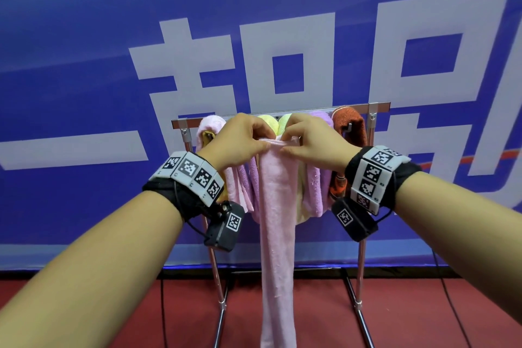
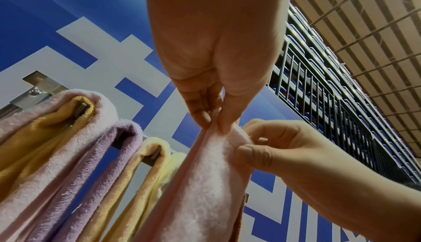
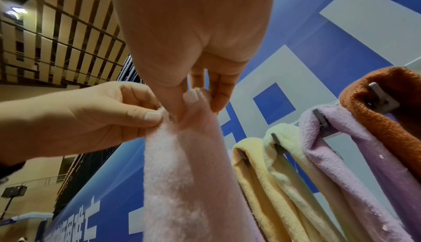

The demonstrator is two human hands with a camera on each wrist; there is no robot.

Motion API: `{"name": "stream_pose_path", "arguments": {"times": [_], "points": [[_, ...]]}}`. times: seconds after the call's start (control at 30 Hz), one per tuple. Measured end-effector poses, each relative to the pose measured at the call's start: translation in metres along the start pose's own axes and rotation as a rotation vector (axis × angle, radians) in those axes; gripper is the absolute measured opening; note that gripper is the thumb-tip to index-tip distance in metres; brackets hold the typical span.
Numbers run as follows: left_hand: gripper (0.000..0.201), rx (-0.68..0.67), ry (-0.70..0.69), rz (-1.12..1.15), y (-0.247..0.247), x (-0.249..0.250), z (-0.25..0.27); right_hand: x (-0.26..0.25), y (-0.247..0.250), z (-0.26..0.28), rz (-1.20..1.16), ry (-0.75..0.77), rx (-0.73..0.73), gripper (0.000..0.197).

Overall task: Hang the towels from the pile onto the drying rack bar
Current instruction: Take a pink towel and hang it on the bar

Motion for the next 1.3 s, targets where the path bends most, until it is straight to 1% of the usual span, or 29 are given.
{"name": "stream_pose_path", "arguments": {"times": [0.07,0.2,0.27,0.33,0.43,0.5,0.63,0.7,0.8,0.9,1.0,1.07,1.17,1.3], "points": [[0.021,-0.002,0.004,0.006,0.001,0.000,-0.001,0.005,0.000,-0.001,-0.012,-0.026,-0.002,0.010],[0.020,-0.003,-0.005,0.019,0.003,-0.001,0.001,0.016,0.003,-0.004,-0.109,-0.137,-0.093,0.015],[0.022,-0.015,-0.009,0.020,0.003,-0.002,0.001,0.016,0.006,-0.006,-0.188,-0.191,-0.083,0.013],[0.028,-0.026,0.019,0.006,0.004,-0.007,0.001,0.014,0.008,-0.009,-0.269,-0.213,-0.059,0.012],[0.031,-0.028,0.062,-0.029,0.005,-0.011,-0.001,0.005,0.006,-0.014,-0.265,-0.188,-0.033,0.011],[0.027,-0.049,0.075,-0.049,0.004,-0.009,-0.002,0.003,0.003,-0.017,-0.268,-0.168,-0.025,0.011],[0.023,-0.113,0.047,-0.096,-0.004,0.002,-0.009,0.005,0.001,-0.017,-0.374,-0.149,-0.037,0.018],[0.015,-0.140,0.033,-0.134,-0.007,0.007,-0.013,0.007,0.001,-0.015,-0.409,-0.135,-0.066,0.022],[0.010,-0.158,0.048,-0.101,-0.010,0.012,-0.020,0.013,0.002,-0.009,-0.421,-0.134,-0.081,0.022],[0.009,-0.160,0.089,-0.085,-0.013,0.015,-0.025,0.018,0.007,-0.003,-0.447,-0.134,-0.064,0.020],[0.008,-0.173,0.109,-0.090,-0.018,0.020,-0.031,0.022,0.014,0.006,-0.476,-0.097,-0.034,0.019],[0.011,-0.172,0.112,-0.080,-0.020,0.023,-0.034,0.024,0.019,0.011,-0.491,-0.079,0.003,0.020],[0.015,-0.175,0.120,-0.031,-0.022,0.028,-0.037,0.031,0.027,0.015,-0.548,-0.117,0.053,0.022],[0.011,-0.204,0.115,0.020,-0.027,0.033,-0.040,0.037,0.033,0.017,-0.502,-0.137,0.056,0.012]]}}
Point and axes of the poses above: each hand's wrist, its own z-axis away from the middle knuckle, its own y-axis out of the back of the hand, x = y × z, the point moved 5 cm from there along -z, towards the middle knuckle, and after that the axes turned 11 degrees about -y, right-handed, at the moved point
